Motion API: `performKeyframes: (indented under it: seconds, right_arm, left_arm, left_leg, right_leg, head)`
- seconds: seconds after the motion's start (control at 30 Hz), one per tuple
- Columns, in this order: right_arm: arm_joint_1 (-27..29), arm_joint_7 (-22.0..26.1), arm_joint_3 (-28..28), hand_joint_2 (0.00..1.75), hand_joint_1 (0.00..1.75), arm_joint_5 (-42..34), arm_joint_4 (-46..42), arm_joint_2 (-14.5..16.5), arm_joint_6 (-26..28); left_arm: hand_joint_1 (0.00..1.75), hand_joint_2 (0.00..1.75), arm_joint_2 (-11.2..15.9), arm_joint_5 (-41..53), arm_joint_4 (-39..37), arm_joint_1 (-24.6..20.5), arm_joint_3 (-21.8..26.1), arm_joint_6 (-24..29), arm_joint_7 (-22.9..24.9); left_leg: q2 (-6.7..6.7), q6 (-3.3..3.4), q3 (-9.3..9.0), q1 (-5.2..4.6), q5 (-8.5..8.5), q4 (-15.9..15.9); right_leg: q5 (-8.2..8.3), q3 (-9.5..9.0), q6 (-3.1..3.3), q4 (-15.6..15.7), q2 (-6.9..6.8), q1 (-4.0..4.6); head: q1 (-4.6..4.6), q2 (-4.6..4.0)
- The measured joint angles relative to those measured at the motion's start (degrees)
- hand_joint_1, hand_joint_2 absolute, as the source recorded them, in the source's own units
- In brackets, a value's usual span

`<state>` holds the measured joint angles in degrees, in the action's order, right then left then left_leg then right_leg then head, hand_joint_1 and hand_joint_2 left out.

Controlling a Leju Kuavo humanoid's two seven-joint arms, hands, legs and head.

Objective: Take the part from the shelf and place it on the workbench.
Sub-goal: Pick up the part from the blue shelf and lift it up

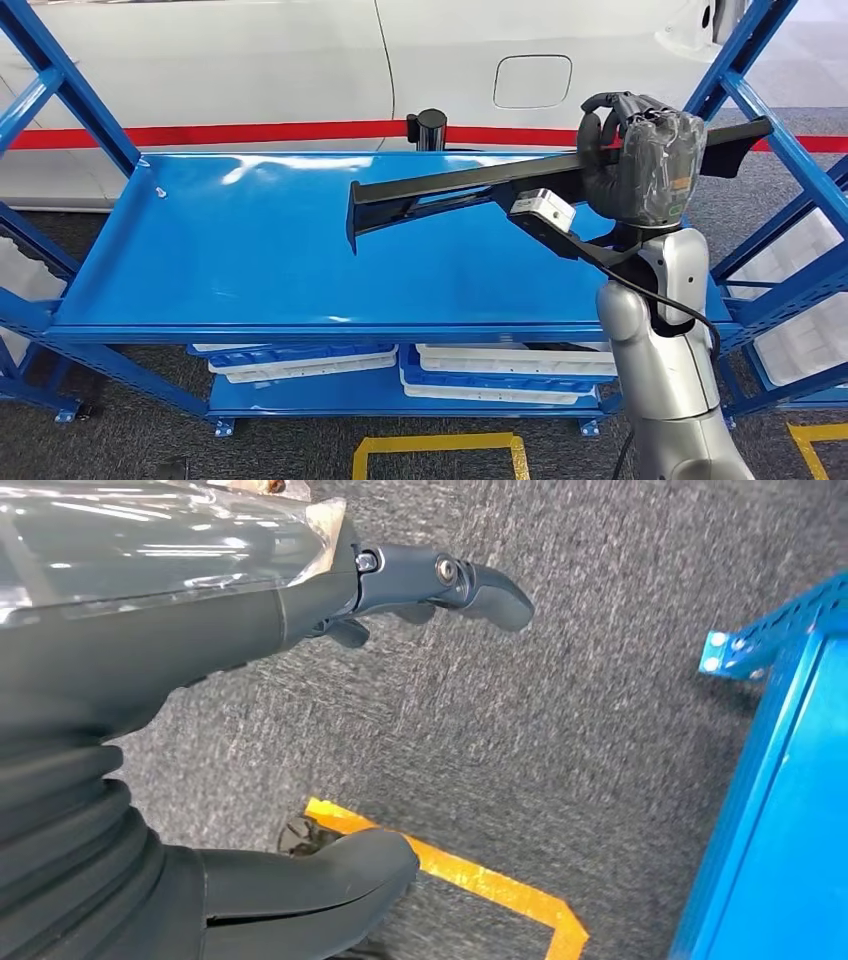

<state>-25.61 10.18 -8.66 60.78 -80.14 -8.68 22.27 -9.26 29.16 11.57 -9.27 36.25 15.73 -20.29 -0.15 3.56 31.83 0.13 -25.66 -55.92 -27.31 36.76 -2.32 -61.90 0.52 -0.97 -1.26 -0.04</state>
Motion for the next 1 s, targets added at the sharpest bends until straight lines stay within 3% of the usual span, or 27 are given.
performKeyframes:
  seconds: [0.07,0.1,0.13,0.17,0.23,0.27,0.33,0.43,0.5,0.57,0.6,0.63,0.67,0.73,0.8,0.87,0.93,1.0]
  right_arm:
    - [-0.8,0.3,0.0,1.75,1.75,-0.6,0.5,-0.2,0.3]
    - [-0.9,0.4,0.0,1.75,1.75,-0.9,0.8,-0.2,0.3]
    - [-1.0,0.5,0.0,1.75,1.75,-1.1,1.1,-0.3,0.3]
    - [-1.2,0.6,0.0,1.75,1.75,-1.4,1.3,-0.3,0.2]
    - [-1.8,0.8,0.0,1.75,1.75,-1.6,1.8,-0.3,0.2]
    - [-2.2,1.0,0.0,1.75,1.75,-1.8,1.9,-0.3,0.1]
    - [-2.9,1.4,0.0,1.75,1.75,-2.6,2.5,-0.3,-0.3]
    - [-4.4,2.4,-0.1,1.75,1.75,-4.2,4.1,0.0,-1.4]
    - [-5.9,3.0,-0.1,1.75,1.75,-5.1,5.4,0.3,-2.0]
    - [-7.6,3.6,-0.3,1.75,1.75,-6.2,7.2,0.7,-2.6]
    - [-8.5,3.9,-0.5,1.75,1.75,-6.8,8.3,0.9,-3.0]
    - [-9.4,4.2,-0.8,1.75,1.75,-7.5,9.5,1.2,-3.5]
    - [-10.3,4.5,-1.1,1.75,1.75,-8.2,10.7,1.4,-3.9]
    - [-12.1,5.0,-1.6,1.75,1.75,-9.6,12.8,1.7,-4.8]
    - [-14.0,5.6,-1.9,1.75,1.75,-11.0,14.5,2.0,-5.5]
    - [-15.7,6.7,-2.4,1.75,1.75,-12.8,16.6,2.3,-6.1]
    - [-16.6,7.8,-2.8,1.75,1.75,-14.5,18.8,2.6,-6.4]
    - [-16.7,8.5,-3.1,1.75,1.75,-15.6,20.3,2.8,-6.3]
  left_arm:
    - [0.00,1.75,0.0,-0.4,0.0,0.0,0.6,-0.3,-0.6]
    - [0.00,1.75,-0.1,-0.6,0.0,0.0,0.9,-0.6,-0.9]
    - [0.00,1.75,-0.1,-0.6,0.0,0.1,1.1,-0.7,-1.0]
    - [0.00,1.75,-0.1,-0.7,0.0,0.1,1.3,-0.8,-1.2]
    - [0.00,1.75,0.0,-0.7,0.0,0.1,1.5,-0.9,-1.3]
    - [0.00,1.75,0.0,-0.7,0.0,0.0,1.7,-0.9,-1.4]
    - [0.00,1.75,0.1,-1.0,0.1,0.0,2.0,-1.0,-1.7]
    - [0.00,1.75,0.2,-1.7,0.1,0.0,2.7,-1.6,-2.1]
    - [0.00,1.75,0.3,-2.1,0.1,0.0,3.1,-2.0,-2.2]
    - [0.00,1.75,0.3,-2.5,0.1,0.0,3.6,-2.2,-2.4]
    - [0.00,1.75,0.4,-2.7,0.1,0.1,3.9,-2.2,-2.6]
    - [0.00,1.75,0.5,-2.8,0.1,0.2,4.3,-2.3,-2.8]
    - [0.00,1.75,0.6,-3.0,0.1,0.2,4.6,-2.3,-2.9]
    - [0.00,1.75,0.8,-3.3,0.1,0.3,5.2,-2.3,-3.2]
    - [0.00,1.75,0.9,-3.5,0.1,0.2,5.7,-2.3,-3.3]
    - [0.00,1.75,1.1,-3.7,0.1,0.3,6.2,-2.2,-3.6]
    - [0.00,1.75,1.2,-3.9,0.1,0.4,6.8,-2.2,-4.2]
    - [0.00,1.75,1.3,-4.2,0.1,0.4,7.3,-2.4,-4.8]
  left_leg:
    - [0.09,0.13,0.07,0.02,0.12,0.0]
    - [0.10,0.11,0.11,0.04,0.14,0.0]
    - [0.10,0.05,0.14,0.11,0.16,-0.1]
    - [0.09,-0.07,0.17,0.21,0.15,-0.2]
    - [0.02,-0.64,0.40,0.41,-0.07,-0.7]
    - [-0.02,-1.05,0.62,0.42,-0.19,-1.0]
    - [-0.17,-1.85,1.16,0.24,-0.22,-1.7]
    - [-0.30,-2.67,2.02,0.29,-0.42,-2.5]
    - [-0.18,-3.17,3.58,0.45,-3.33,-6.0]
    - [-0.09,-3.49,6.43,0.49,-7.83,-13.2]
    - [-0.08,-3.52,7.55,0.50,-9.22,-16.4]
    - [-0.08,-3.43,7.88,0.50,-9.56,-18.0]
    - [-0.08,-3.24,7.07,0.49,-8.80,-17.3]
    - [-0.09,-2.62,2.59,0.46,-5.94,-10.3]
    - [-0.15,-2.17,-1.15,0.13,-4.16,-4.0]
    - [-0.25,-1.84,-1.59,-0.42,-3.61,-2.6]
    - [-0.17,-1.05,-1.06,-0.43,-2.57,-2.0]
    - [-0.04,-0.17,-0.08,-0.19,-1.15,-1.5]
  right_leg:
    - [-3.31,3.13,0.31,-7.8,-0.02,-0.05]
    - [-4.22,4.27,0.09,-10.8,-0.04,-0.16]
    - [-4.29,4.51,-0.37,-11.8,-0.06,-0.34]
    - [-3.42,3.57,-1.03,-10.4,-0.12,-0.56]
    - [-0.69,-0.99,-2.41,-2.4,-0.38,-1.08]
    - [0.36,-2.91,-2.61,0.9,-0.29,-1.07]
    - [0.79,-4.33,-2.22,3.5,0.03,-0.87]
    - [1.15,-3.27,-1.22,3.2,0.24,-1.23]
    - [1.67,-2.59,-0.19,3.2,0.15,-1.48]
    - [2.29,-1.83,0.76,3.2,0.03,-1.13]
    - [2.58,-1.39,1.09,3.2,-0.01,-0.92]
    - [2.90,-0.99,1.33,3.2,-0.02,-0.70]
    - [3.21,-0.62,1.40,3.2,-0.01,-0.53]
    - [3.84,-0.08,1.25,3.2,0.02,-0.32]
    - [4.49,0.29,0.71,3.2,-0.04,-0.11]
    - [5.24,0.51,-0.12,3.4,-0.13,-0.11]
    - [5.28,1.03,-0.70,3.2,-0.26,-0.23]
    - [2.40,2.59,-0.33,0.2,-0.38,-0.18]
  head:
    - [-0.05,0.00]
    - [-0.05,0.00]
    - [-0.05,0.00]
    - [-0.04,0.00]
    - [-0.05,0.00]
    - [-0.04,0.01]
    - [-0.08,0.01]
    - [-0.06,0.01]
    - [-0.01,0.00]
    - [0.04,0.00]
    - [0.04,0.00]
    - [0.04,0.00]
    - [0.05,0.00]
    - [0.04,0.00]
    - [-0.03,0.00]
    - [-0.08,0.00]
    - [-0.09,0.00]
    - [-0.19,0.00]
